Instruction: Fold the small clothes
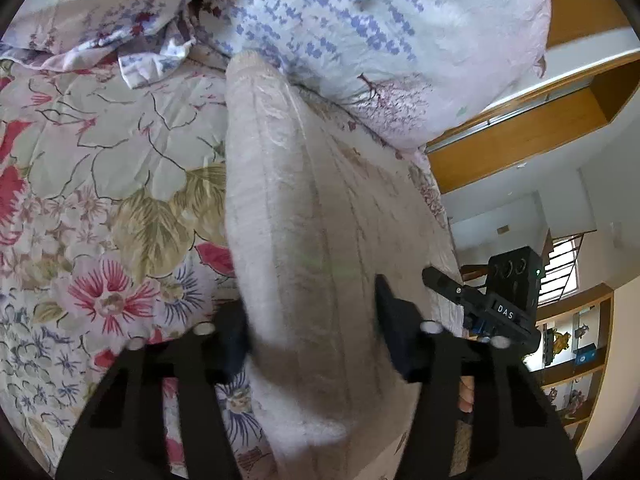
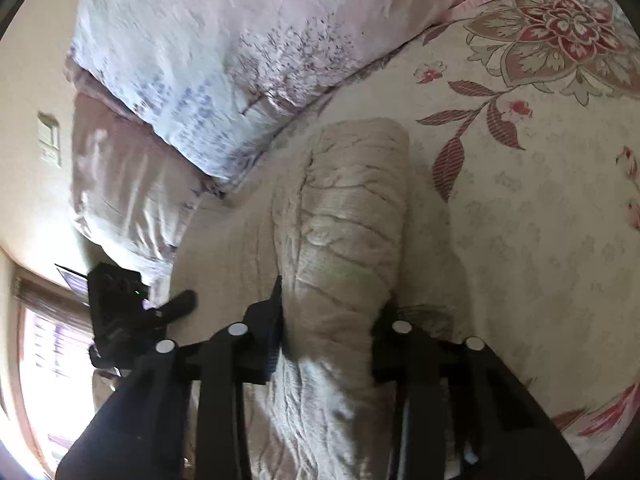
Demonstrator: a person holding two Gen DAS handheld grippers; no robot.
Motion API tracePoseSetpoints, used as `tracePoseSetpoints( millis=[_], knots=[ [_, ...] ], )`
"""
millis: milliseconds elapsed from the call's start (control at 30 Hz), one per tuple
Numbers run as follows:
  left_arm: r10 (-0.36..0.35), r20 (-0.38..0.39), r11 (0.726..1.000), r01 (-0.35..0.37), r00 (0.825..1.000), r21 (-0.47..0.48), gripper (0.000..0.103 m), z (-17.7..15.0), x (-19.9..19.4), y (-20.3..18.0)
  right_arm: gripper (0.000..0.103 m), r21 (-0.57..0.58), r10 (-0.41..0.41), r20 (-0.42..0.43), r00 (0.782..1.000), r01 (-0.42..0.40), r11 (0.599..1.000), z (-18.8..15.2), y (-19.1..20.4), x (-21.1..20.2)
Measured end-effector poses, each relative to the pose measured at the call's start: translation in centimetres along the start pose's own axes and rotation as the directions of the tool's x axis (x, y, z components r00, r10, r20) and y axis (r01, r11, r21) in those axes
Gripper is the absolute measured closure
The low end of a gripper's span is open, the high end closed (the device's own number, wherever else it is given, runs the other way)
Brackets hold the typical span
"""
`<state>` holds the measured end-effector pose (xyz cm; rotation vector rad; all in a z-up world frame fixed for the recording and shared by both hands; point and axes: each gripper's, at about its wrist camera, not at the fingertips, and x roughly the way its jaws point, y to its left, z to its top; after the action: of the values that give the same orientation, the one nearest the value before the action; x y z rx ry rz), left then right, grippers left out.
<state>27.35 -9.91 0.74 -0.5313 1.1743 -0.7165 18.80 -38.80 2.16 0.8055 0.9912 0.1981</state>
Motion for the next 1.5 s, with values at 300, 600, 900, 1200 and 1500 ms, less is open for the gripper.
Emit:
tracePoseSetpoints(
  millis=[300,600,900,1200,1500],
  knots=[
    [-0.074,0.041,0.996,0.072,0.996,0.058,0.066,-0.8,-4.6,-1.3,0.076,-0.062,0.096,0.051,0.994,-0.093,0.994,-2.2,5.1,-1.2],
    [-0.012,0.151,1.0,0.014,0.988,-0.009,0.062,-2.4,-15.1,5.0,0.077,-0.246,0.14,0.006,0.99,-0.134,0.96,-5.7,13.6,5.4],
    [0.074,0.186,0.982,-0.04,0.98,-0.182,0.052,-4.0,-16.2,13.0,0.06,-0.22,0.006,-0.08,0.997,-0.024,0.975,-5.3,13.3,9.6],
    [0.106,0.165,0.988,-0.085,0.981,-0.131,0.043,-4.3,-15.1,11.2,0.06,-0.102,0.063,-0.053,0.997,-0.068,0.992,-3.0,11.7,10.0],
    [0.146,0.165,0.985,-0.127,0.975,-0.118,0.035,-5.3,-15.5,12.5,0.093,-0.334,-0.094,0.142,0.985,0.137,0.932,-3.7,14.9,9.1]
  ],
)
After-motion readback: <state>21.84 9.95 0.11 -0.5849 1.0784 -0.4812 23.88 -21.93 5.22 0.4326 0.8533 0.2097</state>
